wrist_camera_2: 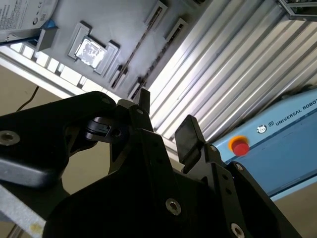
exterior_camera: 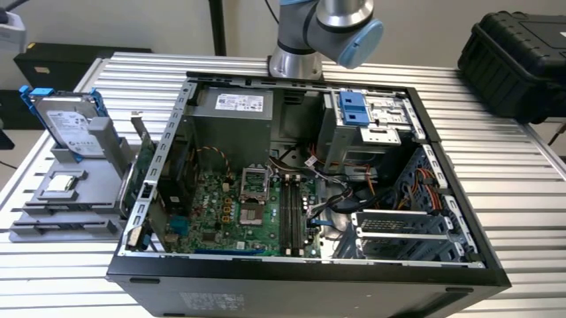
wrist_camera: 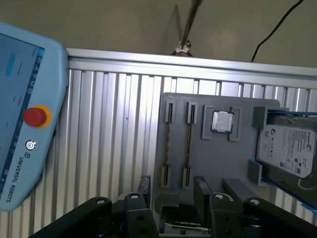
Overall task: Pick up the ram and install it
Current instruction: 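Pick up the ram and move it above insertion slot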
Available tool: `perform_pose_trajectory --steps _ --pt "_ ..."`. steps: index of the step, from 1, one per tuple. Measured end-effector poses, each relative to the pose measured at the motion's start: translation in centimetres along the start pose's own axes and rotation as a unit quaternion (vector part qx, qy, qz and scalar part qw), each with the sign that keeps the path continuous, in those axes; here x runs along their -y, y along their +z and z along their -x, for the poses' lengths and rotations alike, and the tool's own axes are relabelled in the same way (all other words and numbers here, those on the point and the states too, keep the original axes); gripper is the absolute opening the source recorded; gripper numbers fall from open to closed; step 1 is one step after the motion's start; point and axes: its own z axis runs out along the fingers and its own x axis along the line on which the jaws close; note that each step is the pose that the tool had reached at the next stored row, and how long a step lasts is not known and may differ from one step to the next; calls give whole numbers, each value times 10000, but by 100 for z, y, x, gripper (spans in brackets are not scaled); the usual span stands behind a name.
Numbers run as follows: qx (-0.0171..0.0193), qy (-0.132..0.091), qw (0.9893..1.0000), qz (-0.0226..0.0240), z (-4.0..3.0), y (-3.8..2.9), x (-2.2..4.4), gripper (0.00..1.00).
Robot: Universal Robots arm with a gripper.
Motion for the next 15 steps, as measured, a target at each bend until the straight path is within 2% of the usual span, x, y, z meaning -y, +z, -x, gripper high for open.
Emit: perform_pose_trajectory --steps 15 --pt "0 0 10000 0 1 68 0 100"
